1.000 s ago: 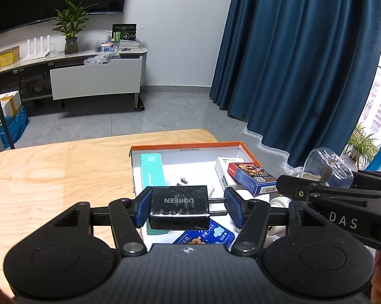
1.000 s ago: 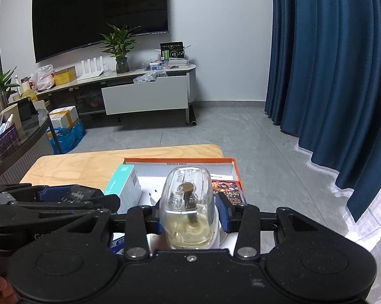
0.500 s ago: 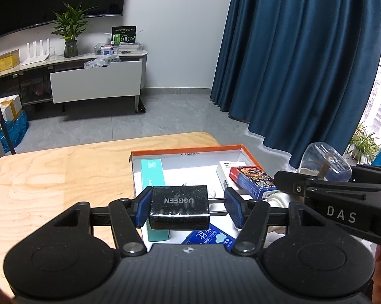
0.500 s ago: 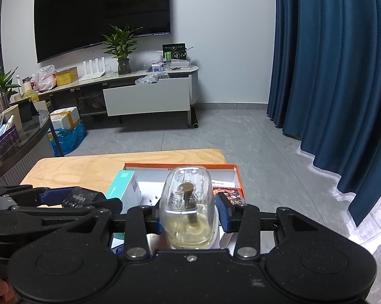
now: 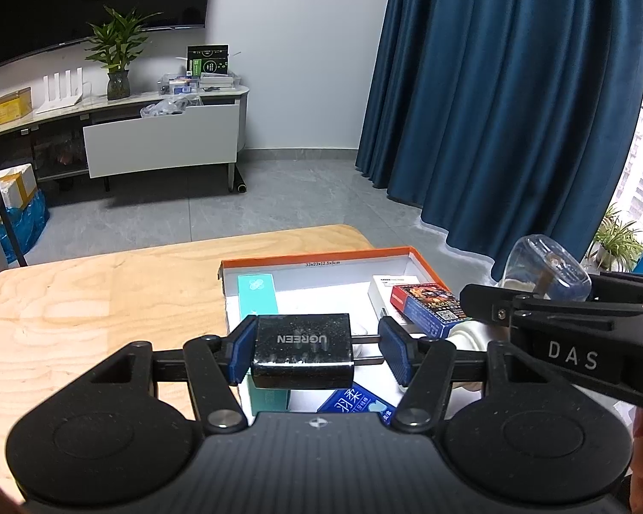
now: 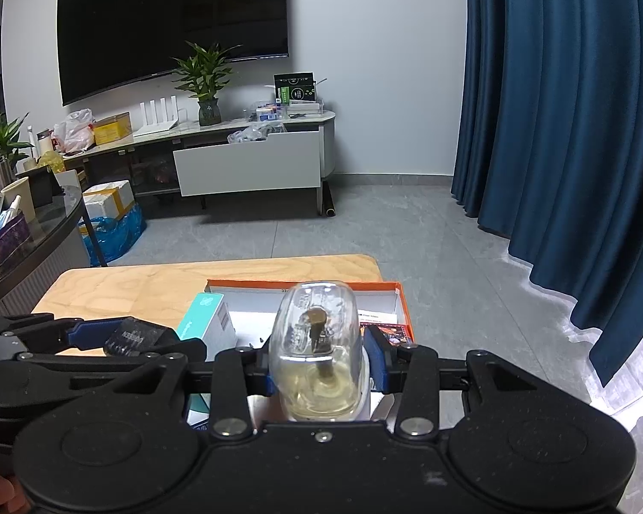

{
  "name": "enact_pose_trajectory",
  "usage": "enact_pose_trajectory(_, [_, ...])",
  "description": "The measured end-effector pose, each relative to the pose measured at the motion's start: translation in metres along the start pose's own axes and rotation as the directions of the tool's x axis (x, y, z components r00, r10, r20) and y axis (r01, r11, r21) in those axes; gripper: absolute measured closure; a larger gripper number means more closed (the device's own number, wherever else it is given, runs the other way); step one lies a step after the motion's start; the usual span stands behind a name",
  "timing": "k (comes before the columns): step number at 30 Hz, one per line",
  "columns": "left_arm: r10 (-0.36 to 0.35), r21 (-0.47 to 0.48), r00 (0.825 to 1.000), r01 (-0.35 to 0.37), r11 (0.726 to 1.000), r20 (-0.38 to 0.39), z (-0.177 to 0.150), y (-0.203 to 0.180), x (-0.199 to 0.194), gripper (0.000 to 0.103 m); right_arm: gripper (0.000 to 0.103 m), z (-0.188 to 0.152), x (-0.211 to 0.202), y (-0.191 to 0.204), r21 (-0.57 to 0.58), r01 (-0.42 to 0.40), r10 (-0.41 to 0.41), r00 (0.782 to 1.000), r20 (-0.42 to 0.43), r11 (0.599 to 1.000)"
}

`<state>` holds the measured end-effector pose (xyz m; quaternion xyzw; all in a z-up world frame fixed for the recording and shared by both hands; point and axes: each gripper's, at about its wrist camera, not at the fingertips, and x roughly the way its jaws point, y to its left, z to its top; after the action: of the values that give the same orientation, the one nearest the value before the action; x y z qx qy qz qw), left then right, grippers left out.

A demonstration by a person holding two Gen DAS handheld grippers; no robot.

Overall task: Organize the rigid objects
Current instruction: 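Hold the charger with the left tool while the right tool holds the diffuser above the tray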

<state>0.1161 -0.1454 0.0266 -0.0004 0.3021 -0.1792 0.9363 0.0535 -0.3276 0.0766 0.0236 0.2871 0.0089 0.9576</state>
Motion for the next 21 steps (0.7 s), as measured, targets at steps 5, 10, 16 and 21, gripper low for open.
enact_pose_trajectory(5, [0.001,0.001,1.000,-0.001,1.000,0.000,0.000,0.000,0.001,0.042,0.055,0.000,0.000,0.000,0.001,0.000,0.000,1.000,-0.001,1.000])
enact_pose_trajectory(10, [0.001,0.003,1.000,-0.001,1.000,-0.002,0.001,0.001,0.002,0.042,0.055,0.000,0.001,0.000,0.001,0.001,-0.001,1.000,-0.001,1.000])
enact_pose_trajectory(16, [-0.001,0.006,1.000,0.001,1.000,-0.007,0.000,0.004,0.005,0.042,0.055,0.002,0.008,0.002,0.000,0.004,-0.004,1.000,-0.007,1.000])
enact_pose_trajectory(21, [0.002,0.007,1.000,-0.002,1.000,-0.014,0.001,0.004,0.007,0.042,0.055,0.001,0.013,-0.002,0.005,0.008,-0.008,1.000,-0.013,1.000])
